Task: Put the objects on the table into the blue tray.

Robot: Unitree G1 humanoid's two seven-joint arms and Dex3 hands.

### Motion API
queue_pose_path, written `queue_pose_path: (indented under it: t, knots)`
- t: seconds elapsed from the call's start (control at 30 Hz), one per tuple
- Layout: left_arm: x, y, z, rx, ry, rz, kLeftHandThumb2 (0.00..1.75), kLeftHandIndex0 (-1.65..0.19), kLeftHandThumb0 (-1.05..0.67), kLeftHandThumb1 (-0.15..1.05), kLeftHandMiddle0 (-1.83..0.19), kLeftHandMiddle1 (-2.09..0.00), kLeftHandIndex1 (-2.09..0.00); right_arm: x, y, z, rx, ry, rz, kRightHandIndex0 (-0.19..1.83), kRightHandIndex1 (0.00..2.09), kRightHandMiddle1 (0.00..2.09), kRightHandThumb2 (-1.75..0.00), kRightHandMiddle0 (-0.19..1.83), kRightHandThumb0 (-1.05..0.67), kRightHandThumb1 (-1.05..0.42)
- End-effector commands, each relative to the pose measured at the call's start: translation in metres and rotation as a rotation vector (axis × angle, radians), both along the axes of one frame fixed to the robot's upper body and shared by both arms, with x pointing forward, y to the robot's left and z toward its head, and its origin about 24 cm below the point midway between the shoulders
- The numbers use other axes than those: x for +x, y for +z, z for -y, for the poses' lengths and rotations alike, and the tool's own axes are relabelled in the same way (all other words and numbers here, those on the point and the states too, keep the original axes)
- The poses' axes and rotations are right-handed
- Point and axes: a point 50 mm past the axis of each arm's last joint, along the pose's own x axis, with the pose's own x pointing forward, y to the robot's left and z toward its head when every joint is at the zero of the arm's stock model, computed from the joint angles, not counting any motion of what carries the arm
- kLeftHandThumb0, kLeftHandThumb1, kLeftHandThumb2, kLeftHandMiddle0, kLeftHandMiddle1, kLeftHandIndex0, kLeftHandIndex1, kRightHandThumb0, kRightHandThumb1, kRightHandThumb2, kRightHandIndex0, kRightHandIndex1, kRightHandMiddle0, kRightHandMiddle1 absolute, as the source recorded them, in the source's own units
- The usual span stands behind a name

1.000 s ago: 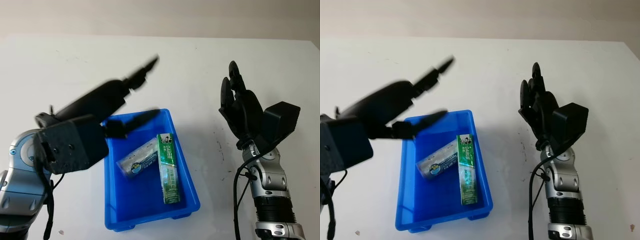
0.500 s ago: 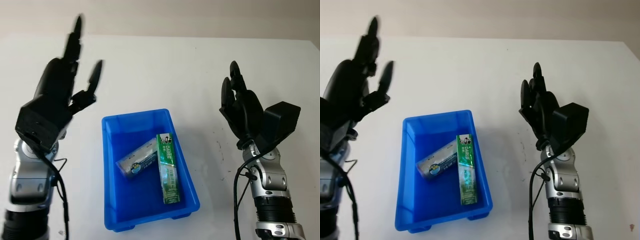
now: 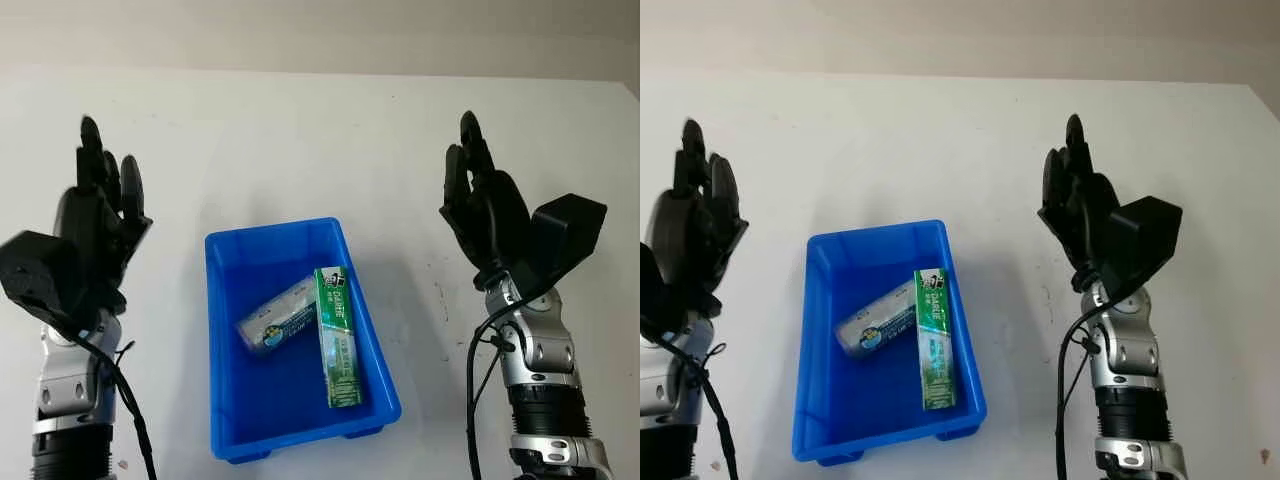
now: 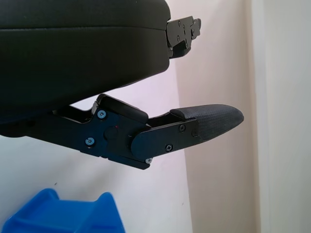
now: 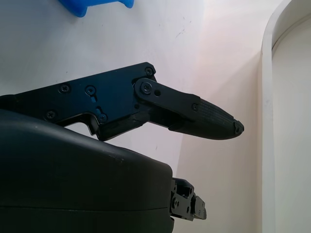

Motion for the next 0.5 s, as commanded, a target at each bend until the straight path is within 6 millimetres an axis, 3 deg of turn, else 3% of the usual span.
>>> queue_pose_path:
  t: [0.0,0.47]
  knots:
    - [-0.001,-0.0073,0.0018,-0.02,-0.008,-0.025,0.65,0.19,-0.81,1.05,0.18,-0.04,0.0,0.0019,0.0043,0.003,-0.002,-0.009,0.011,-0.19,0.0,0.0,-0.75,-0.19,-0.7,-1.05]
    - [0.0061,-0.0111,0.0034,-0.026,-0.062,-0.055,0.69,0.19,-0.81,1.05,0.19,-0.02,0.0,-0.0009,0.0027,0.004,-0.004,-0.011,0.011,-0.19,0.0,0.0,-0.77,-0.19,-0.68,-1.05]
